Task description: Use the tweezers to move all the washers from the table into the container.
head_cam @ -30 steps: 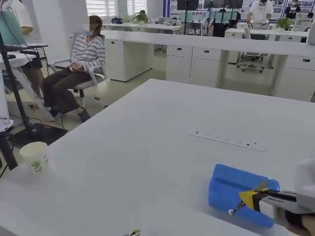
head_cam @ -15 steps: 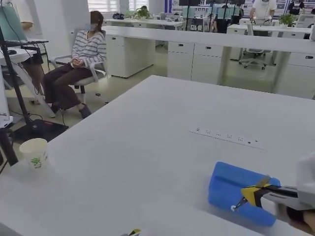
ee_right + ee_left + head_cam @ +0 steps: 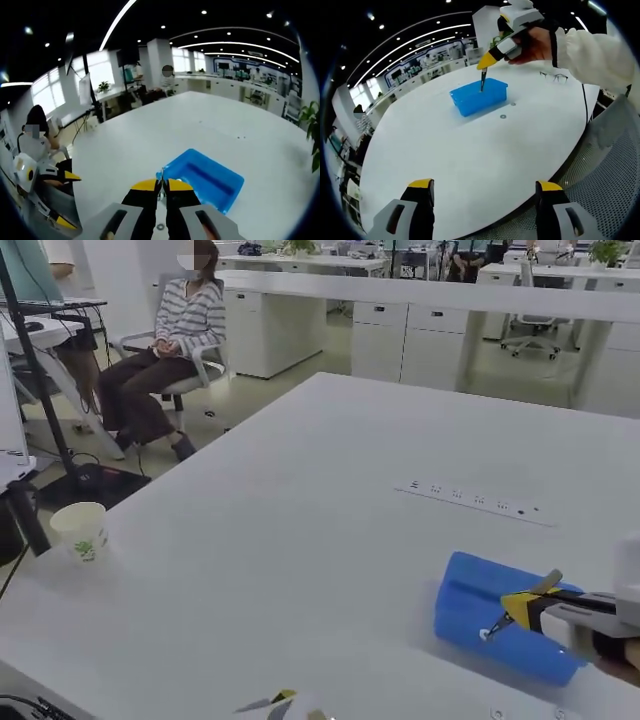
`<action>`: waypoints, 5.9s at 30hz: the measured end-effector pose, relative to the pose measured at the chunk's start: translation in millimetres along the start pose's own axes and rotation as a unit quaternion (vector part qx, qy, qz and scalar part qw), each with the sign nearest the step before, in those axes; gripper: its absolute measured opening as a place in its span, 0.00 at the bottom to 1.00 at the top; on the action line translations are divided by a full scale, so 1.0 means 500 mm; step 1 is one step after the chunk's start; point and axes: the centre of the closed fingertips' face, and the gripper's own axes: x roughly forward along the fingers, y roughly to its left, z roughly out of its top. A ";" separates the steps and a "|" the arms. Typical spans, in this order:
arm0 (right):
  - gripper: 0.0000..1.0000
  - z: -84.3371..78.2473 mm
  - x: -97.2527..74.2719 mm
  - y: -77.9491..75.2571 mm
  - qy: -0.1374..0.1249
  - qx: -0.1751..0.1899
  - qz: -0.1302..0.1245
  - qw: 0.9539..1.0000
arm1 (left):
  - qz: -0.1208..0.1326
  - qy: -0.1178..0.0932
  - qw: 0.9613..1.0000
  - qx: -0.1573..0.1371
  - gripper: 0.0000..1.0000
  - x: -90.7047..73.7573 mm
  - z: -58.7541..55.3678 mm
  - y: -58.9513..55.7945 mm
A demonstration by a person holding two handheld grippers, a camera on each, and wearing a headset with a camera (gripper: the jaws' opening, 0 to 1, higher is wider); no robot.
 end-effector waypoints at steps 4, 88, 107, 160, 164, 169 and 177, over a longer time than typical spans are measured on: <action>0.02 0.002 0.009 -0.013 -0.002 0.001 -0.004 1.000 | 0.001 0.002 1.000 -0.001 0.84 0.002 -0.001 0.002; 0.02 -0.033 0.062 -0.087 0.012 -0.013 -0.051 0.999 | -0.001 0.008 1.000 -0.004 0.87 0.004 -0.004 0.001; 0.02 -0.023 0.006 -0.037 -0.011 -0.028 -0.043 0.999 | 0.001 0.001 1.000 0.001 0.86 0.001 0.000 0.002; 0.03 -0.158 -0.001 -0.003 0.071 -0.032 -0.013 0.997 | 0.007 -0.008 1.000 -0.002 0.85 -0.001 0.005 0.007; 0.03 -0.166 0.000 -0.006 0.077 -0.033 -0.015 0.996 | 0.008 -0.008 1.000 -0.002 0.85 -0.001 0.005 0.008; 0.03 -0.173 -0.002 -0.001 0.082 -0.031 -0.018 0.996 | 0.008 -0.008 1.000 -0.001 0.84 -0.002 0.006 0.008; 0.03 -0.176 0.006 -0.010 0.085 -0.028 -0.024 0.996 | 0.008 -0.008 1.000 -0.002 0.84 -0.002 0.006 0.008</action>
